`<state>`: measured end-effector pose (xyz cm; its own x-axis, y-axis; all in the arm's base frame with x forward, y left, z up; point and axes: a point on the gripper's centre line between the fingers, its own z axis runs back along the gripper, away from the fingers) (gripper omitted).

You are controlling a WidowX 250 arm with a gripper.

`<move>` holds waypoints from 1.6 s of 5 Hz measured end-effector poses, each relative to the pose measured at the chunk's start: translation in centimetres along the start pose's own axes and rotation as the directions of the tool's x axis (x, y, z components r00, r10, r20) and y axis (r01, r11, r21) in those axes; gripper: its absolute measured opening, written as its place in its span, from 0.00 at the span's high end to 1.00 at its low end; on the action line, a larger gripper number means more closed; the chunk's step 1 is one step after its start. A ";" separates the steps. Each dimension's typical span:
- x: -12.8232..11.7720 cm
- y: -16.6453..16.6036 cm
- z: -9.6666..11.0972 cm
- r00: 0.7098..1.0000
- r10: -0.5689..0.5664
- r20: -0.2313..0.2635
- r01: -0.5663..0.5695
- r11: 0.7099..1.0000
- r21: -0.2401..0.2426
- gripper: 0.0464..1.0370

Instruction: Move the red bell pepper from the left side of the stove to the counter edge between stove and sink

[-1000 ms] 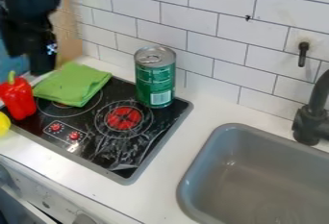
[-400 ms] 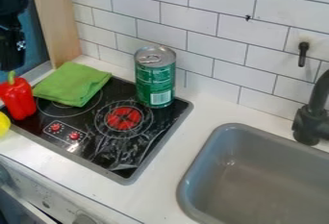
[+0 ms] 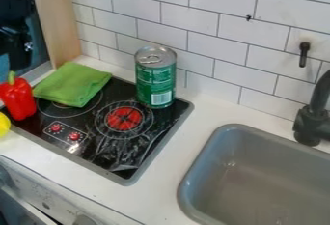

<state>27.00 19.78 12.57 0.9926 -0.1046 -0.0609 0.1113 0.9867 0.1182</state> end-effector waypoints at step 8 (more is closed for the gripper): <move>0.0 0.2 -3.4 0.996 0.019 -0.086 -0.024 0.998 -0.058 0.45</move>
<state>26.86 20.39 9.19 0.9868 -0.0748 -0.1437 0.0845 0.9945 0.0624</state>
